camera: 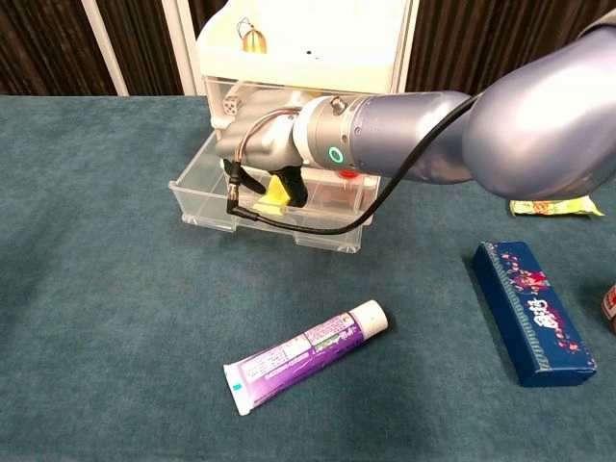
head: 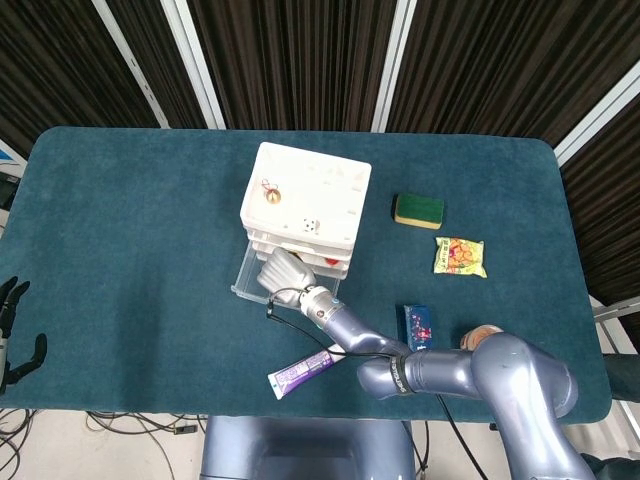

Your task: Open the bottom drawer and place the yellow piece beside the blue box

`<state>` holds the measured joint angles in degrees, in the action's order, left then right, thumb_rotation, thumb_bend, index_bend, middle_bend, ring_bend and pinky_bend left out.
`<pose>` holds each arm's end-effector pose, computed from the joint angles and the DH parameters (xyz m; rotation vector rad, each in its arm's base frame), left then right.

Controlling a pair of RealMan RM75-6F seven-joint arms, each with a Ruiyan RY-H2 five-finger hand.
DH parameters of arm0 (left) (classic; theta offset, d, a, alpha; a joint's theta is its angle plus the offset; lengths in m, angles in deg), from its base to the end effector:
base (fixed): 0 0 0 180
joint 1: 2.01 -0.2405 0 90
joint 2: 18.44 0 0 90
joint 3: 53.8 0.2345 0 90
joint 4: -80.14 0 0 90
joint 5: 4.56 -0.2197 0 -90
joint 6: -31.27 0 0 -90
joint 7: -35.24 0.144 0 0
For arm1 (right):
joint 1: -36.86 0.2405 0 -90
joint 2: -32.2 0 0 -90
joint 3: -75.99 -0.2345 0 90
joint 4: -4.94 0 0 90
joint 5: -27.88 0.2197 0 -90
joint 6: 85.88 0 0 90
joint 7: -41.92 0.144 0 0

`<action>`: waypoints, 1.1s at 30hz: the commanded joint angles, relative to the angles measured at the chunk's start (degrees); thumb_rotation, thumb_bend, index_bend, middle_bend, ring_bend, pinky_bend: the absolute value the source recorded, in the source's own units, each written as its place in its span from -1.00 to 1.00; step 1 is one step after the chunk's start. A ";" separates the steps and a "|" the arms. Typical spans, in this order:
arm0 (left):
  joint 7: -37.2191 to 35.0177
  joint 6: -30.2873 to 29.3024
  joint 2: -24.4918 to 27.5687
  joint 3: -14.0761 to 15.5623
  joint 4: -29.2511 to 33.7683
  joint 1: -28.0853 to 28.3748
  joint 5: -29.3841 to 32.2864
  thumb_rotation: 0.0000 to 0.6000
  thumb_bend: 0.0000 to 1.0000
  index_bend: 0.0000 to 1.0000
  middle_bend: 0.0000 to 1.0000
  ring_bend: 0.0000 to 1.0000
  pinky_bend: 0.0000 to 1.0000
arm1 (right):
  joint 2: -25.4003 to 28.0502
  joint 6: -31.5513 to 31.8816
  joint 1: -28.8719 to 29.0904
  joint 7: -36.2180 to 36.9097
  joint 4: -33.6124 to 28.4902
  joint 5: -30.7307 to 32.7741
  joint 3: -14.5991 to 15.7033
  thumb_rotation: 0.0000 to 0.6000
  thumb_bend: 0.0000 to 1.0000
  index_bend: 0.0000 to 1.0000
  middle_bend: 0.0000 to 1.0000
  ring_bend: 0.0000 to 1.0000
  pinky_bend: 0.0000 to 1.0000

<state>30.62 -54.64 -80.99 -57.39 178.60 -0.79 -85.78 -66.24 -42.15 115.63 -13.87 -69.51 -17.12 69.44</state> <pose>-0.2960 0.1625 0.1466 -1.2081 -1.0707 -0.9560 0.0345 -0.3569 -0.0966 2.2859 -0.0329 0.6234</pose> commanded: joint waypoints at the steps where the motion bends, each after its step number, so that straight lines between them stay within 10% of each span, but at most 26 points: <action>1: -0.01 0.00 0.00 -0.01 0.03 0.01 0.00 1.00 -0.04 -0.86 -0.99 -1.00 -0.98 | 0.07 0.07 0.30 -0.29 -0.21 0.38 0.14 1.00 -0.67 0.01 1.00 1.00 1.00; 33: -0.37 0.00 0.07 0.09 0.04 0.02 -0.20 1.00 -0.04 -0.86 -0.99 -1.00 -0.86 | -0.68 0.80 2.54 -1.65 -0.24 3.31 1.61 1.00 -0.51 0.07 1.00 1.00 1.00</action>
<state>30.25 -54.63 -80.91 -57.30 178.66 -0.76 -85.97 -66.90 -41.38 118.16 -15.56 -69.77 -13.78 71.05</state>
